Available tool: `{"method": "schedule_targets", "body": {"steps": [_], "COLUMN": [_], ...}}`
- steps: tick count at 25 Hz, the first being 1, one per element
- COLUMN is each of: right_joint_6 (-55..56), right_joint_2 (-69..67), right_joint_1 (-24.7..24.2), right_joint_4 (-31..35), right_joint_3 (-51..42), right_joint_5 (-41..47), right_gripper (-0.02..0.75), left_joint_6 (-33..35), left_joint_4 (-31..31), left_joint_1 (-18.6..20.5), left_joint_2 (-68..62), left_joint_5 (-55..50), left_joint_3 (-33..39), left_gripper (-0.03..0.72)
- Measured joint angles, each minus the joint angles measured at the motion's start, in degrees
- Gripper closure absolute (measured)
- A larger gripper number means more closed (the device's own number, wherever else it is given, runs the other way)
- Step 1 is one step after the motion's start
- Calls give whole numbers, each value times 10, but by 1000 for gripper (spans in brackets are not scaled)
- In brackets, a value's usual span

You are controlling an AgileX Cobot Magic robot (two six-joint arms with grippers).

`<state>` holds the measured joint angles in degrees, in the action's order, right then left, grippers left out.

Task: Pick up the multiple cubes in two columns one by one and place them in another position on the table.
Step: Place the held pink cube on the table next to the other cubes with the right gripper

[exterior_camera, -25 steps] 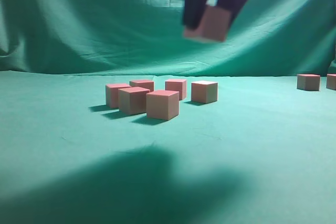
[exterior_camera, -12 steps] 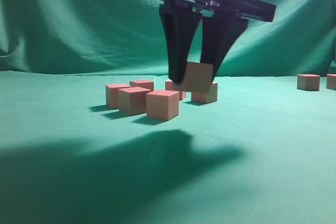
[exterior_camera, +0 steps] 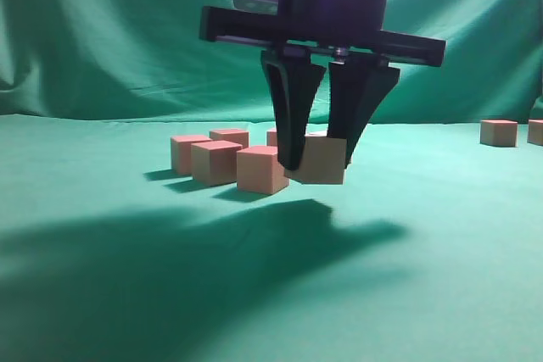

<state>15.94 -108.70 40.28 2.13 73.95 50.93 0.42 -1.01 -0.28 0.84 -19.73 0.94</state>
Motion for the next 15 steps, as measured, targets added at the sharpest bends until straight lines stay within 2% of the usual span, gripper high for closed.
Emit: {"method": "schedule_targets", "body": {"steps": [15], "right_joint_6": [8], "right_joint_2": [-21], "right_joint_1": [0], "right_joint_4": [-6], "right_joint_3": [0], "right_joint_5": [-11], "right_gripper": [470], "left_joint_6": [0], "left_joint_4": [0], "left_joint_1": [0], "left_joint_2": [0], "left_joint_5": [0], "left_joint_3": [0], "left_gripper": [688]}}
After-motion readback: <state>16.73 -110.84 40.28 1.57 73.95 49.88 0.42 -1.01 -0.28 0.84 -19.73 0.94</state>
